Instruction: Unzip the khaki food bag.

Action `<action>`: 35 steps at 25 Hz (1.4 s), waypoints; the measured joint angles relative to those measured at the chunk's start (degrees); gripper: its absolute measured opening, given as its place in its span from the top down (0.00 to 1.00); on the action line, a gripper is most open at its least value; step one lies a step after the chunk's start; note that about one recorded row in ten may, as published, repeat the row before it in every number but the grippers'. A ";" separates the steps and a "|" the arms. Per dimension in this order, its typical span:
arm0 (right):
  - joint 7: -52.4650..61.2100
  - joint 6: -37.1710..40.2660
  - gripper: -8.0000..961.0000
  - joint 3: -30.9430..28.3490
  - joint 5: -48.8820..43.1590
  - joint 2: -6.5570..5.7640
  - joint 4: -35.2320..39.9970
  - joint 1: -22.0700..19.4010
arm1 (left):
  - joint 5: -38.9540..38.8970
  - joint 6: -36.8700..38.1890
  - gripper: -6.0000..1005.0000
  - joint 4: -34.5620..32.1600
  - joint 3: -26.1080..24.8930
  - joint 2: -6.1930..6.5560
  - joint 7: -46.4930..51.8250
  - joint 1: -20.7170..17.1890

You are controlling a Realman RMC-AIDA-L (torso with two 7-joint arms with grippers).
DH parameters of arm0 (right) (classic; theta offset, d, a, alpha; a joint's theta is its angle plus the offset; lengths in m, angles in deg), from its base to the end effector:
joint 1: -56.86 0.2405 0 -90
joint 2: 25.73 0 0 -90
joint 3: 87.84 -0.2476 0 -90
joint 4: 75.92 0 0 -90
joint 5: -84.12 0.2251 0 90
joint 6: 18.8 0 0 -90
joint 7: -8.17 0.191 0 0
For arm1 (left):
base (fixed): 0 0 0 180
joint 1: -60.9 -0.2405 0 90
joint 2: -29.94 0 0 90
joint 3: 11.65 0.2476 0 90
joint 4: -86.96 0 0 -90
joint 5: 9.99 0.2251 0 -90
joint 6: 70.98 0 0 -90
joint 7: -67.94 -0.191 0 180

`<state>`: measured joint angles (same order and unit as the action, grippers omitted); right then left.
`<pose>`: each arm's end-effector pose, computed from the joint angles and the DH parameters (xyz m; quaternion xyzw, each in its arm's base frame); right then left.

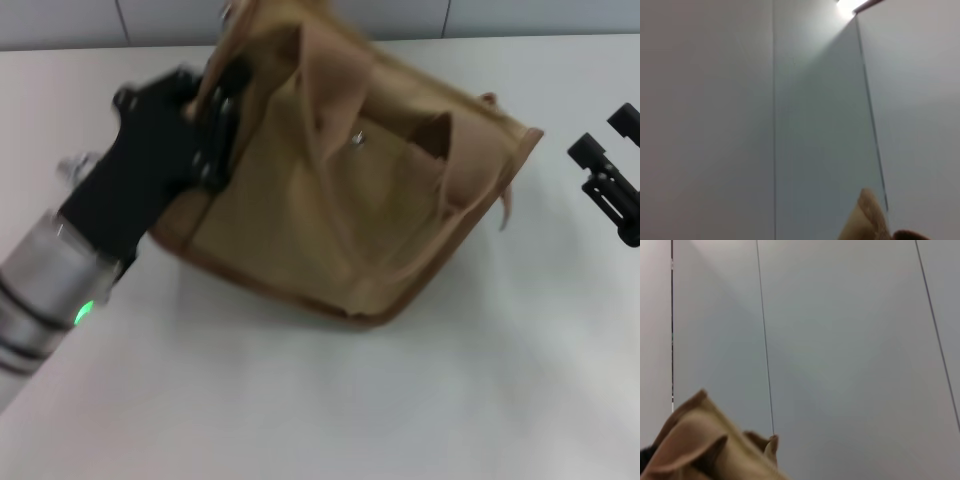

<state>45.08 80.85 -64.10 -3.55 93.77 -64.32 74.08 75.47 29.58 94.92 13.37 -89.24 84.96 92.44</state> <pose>0.2896 0.2896 -0.0028 -0.7786 0.1475 0.4583 0.4025 -0.2024 0.3175 -0.0513 -0.7719 -0.0541 -0.5107 0.3747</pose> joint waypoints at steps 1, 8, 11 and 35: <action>0.00 -0.03 0.54 0.03 -0.03 0.00 -0.22 0.34 | 0.35 -0.31 0.88 -0.67 1.20 0.05 0.11 -2.85; 0.00 0.01 0.29 0.05 -0.22 -0.02 -0.98 1.26 | 0.57 -0.41 0.88 -6.14 8.86 0.41 0.90 -9.48; 0.00 0.01 0.28 0.03 -0.26 -0.01 -1.10 1.35 | 0.61 -1.09 0.88 -7.46 9.57 0.50 2.11 -11.47; 2.72 8.38 0.27 3.27 -4.22 -0.34 3.67 0.46 | 0.63 14.57 0.22 -27.72 17.59 5.45 20.92 -21.82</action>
<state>47.80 89.24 -60.84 -7.77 93.44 -60.64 74.54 76.10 44.16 67.20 30.97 -83.79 105.88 70.62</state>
